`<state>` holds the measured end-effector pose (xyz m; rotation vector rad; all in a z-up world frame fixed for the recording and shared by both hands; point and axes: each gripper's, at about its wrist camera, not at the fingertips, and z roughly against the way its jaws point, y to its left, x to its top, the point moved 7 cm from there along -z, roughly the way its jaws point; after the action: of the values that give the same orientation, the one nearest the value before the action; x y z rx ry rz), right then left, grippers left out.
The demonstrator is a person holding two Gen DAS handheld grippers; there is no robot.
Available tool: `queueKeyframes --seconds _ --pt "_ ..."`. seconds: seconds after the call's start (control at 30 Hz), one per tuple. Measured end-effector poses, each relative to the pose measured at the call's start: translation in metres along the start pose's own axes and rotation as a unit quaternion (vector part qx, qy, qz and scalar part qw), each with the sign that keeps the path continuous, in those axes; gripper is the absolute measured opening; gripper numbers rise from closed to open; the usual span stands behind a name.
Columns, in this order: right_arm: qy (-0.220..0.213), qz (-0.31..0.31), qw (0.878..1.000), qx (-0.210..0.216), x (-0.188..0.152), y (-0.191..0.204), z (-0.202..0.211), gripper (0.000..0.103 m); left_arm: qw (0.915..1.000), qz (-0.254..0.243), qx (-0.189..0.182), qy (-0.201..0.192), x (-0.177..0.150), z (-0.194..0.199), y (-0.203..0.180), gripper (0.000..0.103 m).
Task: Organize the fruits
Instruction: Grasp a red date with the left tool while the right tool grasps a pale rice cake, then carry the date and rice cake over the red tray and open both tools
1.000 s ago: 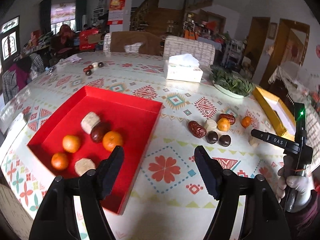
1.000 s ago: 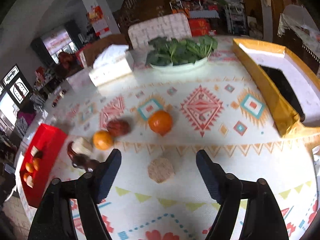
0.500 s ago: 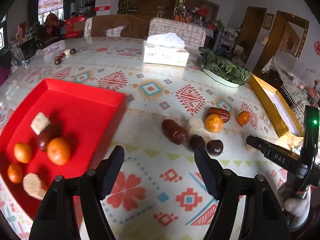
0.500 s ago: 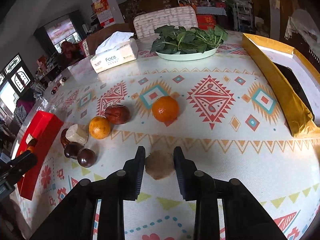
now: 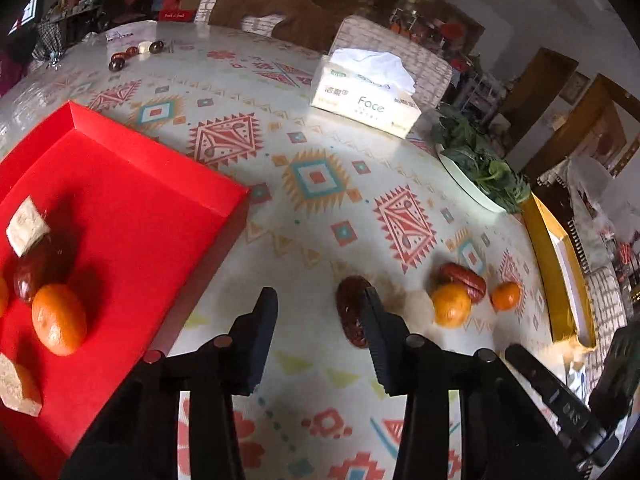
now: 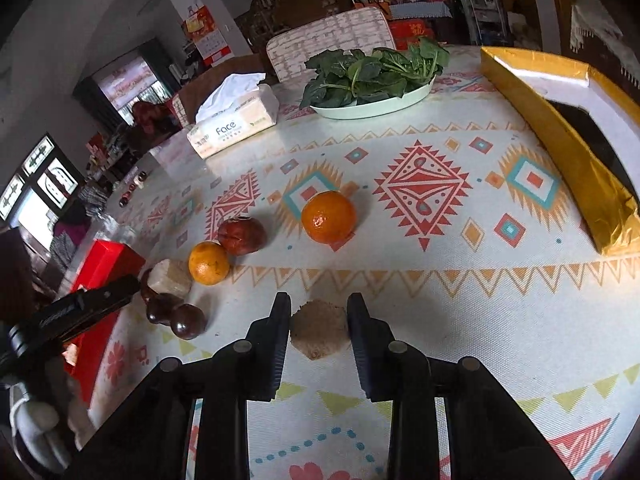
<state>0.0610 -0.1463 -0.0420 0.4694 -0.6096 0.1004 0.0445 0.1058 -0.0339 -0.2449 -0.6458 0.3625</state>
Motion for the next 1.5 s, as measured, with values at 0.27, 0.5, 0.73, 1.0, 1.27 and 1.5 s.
queueKeyframes --seconds 0.27,0.5,0.73,1.0,1.27,1.5 --pt "0.003 0.01 1.0 0.002 0.0 0.003 -0.001 0.032 0.9911 -0.126 0.044 0.004 0.006 -0.006 -0.034 0.042" --pt "0.003 0.022 1.0 -0.013 0.0 0.006 -0.003 0.033 0.981 -0.189 0.038 0.022 -0.001 -0.016 -0.04 0.042" --pt "0.002 0.03 0.999 -0.024 0.0 0.007 -0.003 0.032 0.9832 -0.181 0.006 0.023 -0.013 -0.023 -0.03 0.042" --pt "0.001 0.028 0.999 -0.022 0.0 0.007 -0.003 0.032 0.9789 -0.204 0.012 0.009 -0.021 -0.023 -0.044 0.026" --pt "0.005 -0.051 0.996 0.075 0.002 -0.001 -0.001 0.032 0.9936 -0.098 -0.034 -0.045 -0.018 0.047 -0.019 0.026" --pt "-0.021 -0.044 0.99 0.136 0.003 0.024 0.016 0.032 0.9921 -0.065 -0.011 -0.106 -0.014 0.122 0.031 0.026"
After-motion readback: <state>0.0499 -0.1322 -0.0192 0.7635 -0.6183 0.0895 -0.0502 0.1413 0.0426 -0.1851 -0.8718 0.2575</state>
